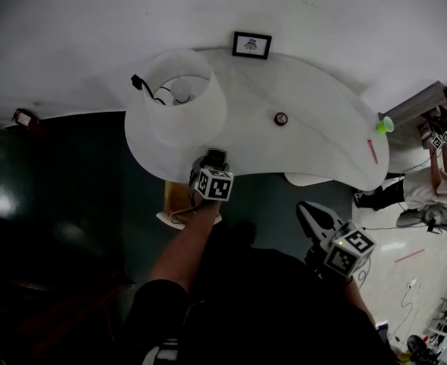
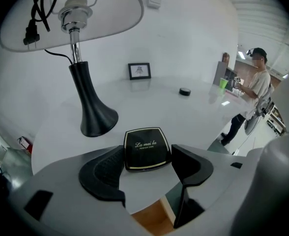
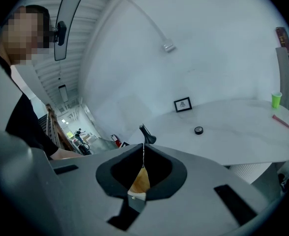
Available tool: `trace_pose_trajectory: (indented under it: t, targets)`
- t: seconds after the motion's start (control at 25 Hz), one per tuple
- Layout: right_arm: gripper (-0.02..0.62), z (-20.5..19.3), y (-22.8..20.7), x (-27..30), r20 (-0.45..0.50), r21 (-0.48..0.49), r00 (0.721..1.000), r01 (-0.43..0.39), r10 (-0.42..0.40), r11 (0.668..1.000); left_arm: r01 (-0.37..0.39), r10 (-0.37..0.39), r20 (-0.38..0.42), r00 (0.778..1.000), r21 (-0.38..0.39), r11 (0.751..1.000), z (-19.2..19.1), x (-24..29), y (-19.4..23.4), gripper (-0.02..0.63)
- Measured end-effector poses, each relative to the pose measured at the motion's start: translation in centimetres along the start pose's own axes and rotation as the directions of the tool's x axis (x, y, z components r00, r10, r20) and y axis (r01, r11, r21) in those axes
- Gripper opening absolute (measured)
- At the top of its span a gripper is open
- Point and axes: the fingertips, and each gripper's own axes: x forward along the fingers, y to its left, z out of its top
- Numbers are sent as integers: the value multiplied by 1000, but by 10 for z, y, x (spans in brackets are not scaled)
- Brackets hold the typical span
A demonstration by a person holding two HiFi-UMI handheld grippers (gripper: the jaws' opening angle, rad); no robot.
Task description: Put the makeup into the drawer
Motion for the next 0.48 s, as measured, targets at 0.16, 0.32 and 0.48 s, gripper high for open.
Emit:
trace_pose_trajectory:
  t: [0.16,0.32,0.48]
  targets:
    - [17,-2,-3,-1,0,6,1000,8,-8,1000,-4,3,-29,1000,-27,1000,-4,4,-1,313]
    - [17,-1,-3,-2,8,29,1000,11,-12,1000,11,-12,-28,1000,-53,999,-8,6,-1,321]
    - [17,0,-2,0,12,38,1000,7,-8,999,24,-26,-37,999,-52,998,-8,7,-2,318]
